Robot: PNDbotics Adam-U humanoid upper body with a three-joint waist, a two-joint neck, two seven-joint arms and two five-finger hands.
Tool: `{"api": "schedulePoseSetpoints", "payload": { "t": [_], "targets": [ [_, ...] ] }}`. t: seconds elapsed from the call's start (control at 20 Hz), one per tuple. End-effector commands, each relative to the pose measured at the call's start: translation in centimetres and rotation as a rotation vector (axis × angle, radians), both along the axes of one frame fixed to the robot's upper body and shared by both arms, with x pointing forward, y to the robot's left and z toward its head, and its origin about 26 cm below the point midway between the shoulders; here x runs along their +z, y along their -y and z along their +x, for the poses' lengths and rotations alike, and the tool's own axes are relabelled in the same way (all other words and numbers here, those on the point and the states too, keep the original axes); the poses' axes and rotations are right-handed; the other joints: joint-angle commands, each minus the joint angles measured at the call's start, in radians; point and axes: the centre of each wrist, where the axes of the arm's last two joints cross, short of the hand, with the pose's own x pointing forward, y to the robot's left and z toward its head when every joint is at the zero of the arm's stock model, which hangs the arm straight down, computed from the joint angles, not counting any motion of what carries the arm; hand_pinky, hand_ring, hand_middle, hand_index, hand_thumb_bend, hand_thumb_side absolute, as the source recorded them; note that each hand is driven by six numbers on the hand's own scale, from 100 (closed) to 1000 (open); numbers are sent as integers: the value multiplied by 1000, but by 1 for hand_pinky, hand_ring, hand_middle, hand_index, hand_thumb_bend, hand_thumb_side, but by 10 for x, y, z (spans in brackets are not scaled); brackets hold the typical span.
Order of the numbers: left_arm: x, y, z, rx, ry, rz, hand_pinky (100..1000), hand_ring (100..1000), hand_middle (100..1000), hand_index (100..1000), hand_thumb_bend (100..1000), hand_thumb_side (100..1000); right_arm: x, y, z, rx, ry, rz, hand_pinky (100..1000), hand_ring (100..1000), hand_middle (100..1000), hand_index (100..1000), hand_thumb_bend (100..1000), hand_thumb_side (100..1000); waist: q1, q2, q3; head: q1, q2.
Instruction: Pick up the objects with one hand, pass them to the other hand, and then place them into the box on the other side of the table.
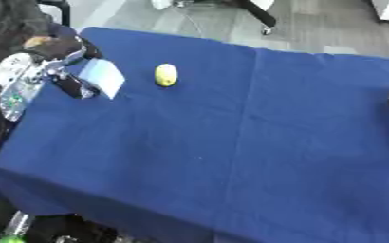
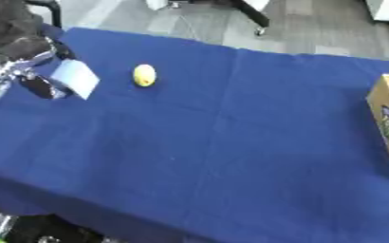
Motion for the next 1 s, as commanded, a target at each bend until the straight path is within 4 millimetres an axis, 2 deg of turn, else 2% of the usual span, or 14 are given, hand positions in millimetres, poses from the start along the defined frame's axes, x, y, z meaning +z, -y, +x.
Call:
{"api": "schedulePoseSetpoints", "payload": {
  "t": [0.05, 0.25, 0.45, 0.7, 1.0],
  "targets": [
    [34, 9, -7, -68, 130, -9, 813, 720, 599, 658, 396, 100, 13, -4, 0, 21, 46, -4, 810, 527, 519, 728, 100, 384, -5, -28, 2, -37, -2],
    [42, 39, -14, -177, 195, -82, 794, 704, 593, 651, 393, 100, 23, -11, -2, 45, 91, -19, 810, 538, 528, 738, 100, 361, -11, -29, 1, -76, -2],
    [47, 76, -19, -293, 257, -190, 773, 684, 583, 637, 364, 100, 33, -21, -5, 78, 140, -29, 806, 540, 535, 741, 100, 349, -22, -27, 1, -132, -2],
    [44, 125, -29, -407, 277, -356, 744, 657, 569, 617, 329, 100, 41, -35, -4, 121, 196, -28, 798, 537, 536, 741, 100, 335, -33, -23, -1, -201, -2],
    [43, 177, -44, -542, 229, -544, 723, 644, 564, 609, 293, 100, 44, -55, -1, 221, 269, -75, 782, 537, 532, 745, 100, 293, -46, -18, -7, -243, -2]
  ]
}}
